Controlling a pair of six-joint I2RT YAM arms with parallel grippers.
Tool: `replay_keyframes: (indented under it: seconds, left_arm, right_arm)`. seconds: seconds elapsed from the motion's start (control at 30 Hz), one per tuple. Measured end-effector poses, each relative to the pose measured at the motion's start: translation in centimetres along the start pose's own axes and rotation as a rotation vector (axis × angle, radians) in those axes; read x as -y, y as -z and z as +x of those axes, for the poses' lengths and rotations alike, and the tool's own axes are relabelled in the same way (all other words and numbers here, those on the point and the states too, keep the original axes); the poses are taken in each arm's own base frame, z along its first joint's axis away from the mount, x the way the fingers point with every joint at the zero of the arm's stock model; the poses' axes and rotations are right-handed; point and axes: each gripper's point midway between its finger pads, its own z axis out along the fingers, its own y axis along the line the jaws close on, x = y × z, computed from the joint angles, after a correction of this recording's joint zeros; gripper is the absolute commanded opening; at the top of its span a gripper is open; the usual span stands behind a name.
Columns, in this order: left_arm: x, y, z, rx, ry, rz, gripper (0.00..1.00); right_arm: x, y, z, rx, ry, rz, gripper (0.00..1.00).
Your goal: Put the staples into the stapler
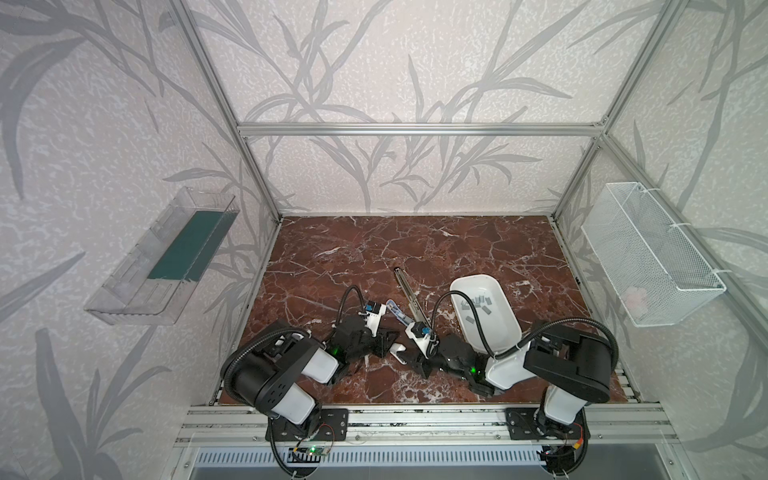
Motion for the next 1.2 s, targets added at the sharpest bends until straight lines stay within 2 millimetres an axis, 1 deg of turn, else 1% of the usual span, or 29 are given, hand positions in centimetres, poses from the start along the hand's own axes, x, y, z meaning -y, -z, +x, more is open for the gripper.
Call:
replay_keyframes:
  seconds: [0.13,0.27,0.33,0.47,0.53,0.63,0.77,0.8,1.07,1.2]
  left_arm:
    - [0.1,0.0,-0.5,0.007,-0.009,0.000,0.29]
    - [0.3,0.2,-0.7,0.007,-0.013,-0.001,0.29]
    - [0.6,0.4,-1.0,0.017,-0.022,0.004,0.30]
    - [1.1,0.8,-1.7,0.038,-0.040,0.013,0.31]
    - [1.1,0.9,-1.7,0.037,-0.043,0.012,0.31]
    - [1.0,0.9,-1.5,0.030,-0.047,0.003,0.30]
    - [0.8,0.9,-1.3,0.022,-0.050,-0.006,0.31]
    - [0.8,0.9,-1.3,0.021,-0.050,-0.007,0.31]
    - [0.9,1.1,-1.4,0.024,-0.067,-0.005,0.31]
    - [0.8,1.2,-0.9,0.013,-0.076,-0.007,0.31]
  right_arm:
    - [-0.3,0.5,-1.3,0.024,0.004,-0.006,0.49]
    - [-0.4,0.7,-1.6,0.010,0.000,0.000,0.39]
    - [-0.3,0.4,-1.8,-0.010,-0.004,0.010,0.36]
    - [-0.5,-0.4,-3.3,-0.011,-0.004,0.017,0.33]
    - [-0.5,-0.7,-3.6,-0.012,-0.004,0.025,0.32]
    - [-0.2,-1.1,-2.8,-0.042,-0.006,0.037,0.29]
    - [0.3,-1.4,-0.4,-0.120,-0.003,0.057,0.27]
    - [0.2,-1.4,0.0,-0.130,-0.001,0.059,0.27]
    - [-0.5,-1.4,0.5,-0.144,0.017,0.064,0.27]
    - [-0.5,-1.7,1.2,-0.152,0.020,0.067,0.25]
